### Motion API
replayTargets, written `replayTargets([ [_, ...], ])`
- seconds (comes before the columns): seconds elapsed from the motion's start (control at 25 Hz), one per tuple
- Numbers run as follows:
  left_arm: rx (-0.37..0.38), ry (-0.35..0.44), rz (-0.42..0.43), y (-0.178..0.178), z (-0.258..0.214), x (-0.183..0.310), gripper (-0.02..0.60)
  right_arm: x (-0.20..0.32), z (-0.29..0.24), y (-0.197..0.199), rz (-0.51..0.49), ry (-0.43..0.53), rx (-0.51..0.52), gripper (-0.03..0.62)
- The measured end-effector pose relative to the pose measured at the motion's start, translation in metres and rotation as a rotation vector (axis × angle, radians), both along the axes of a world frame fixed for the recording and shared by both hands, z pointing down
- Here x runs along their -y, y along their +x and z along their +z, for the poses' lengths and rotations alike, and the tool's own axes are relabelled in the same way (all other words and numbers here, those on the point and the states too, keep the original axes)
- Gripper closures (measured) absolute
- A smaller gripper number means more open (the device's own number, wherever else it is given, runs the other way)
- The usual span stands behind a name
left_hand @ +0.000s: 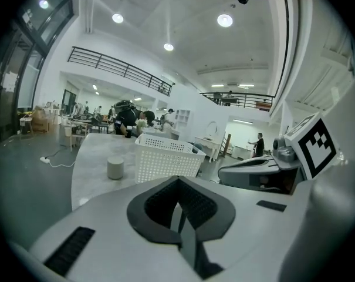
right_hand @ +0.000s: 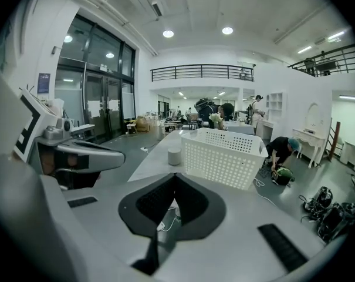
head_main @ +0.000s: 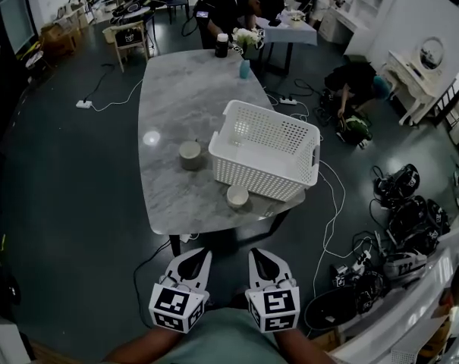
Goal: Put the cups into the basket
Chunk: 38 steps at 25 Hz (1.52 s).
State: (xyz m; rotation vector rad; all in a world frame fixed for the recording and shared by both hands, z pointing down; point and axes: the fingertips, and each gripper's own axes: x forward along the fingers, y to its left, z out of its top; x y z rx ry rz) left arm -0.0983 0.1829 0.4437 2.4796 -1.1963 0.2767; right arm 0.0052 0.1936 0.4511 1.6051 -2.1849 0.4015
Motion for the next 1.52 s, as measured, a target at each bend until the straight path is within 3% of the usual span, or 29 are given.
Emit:
replayTargets([
  [0.76,0.083,-0.061,-0.158,0.056,0.024,0.079,0.583,0.090,0.033,0.059,-0.161,-0.055,0.066,0.582],
  [1.24,0.114,-0.081,-0.262,0.067,0.030,0.099,0.581,0.118,0.051,0.072,-0.269,-0.089,0.058,0.580],
  [1.52,0.110,-0.110,-0.267,0.057,0.041,0.118,0.583,0.128,0.067,0.061,-0.298,-0.139,0.034,0.577],
])
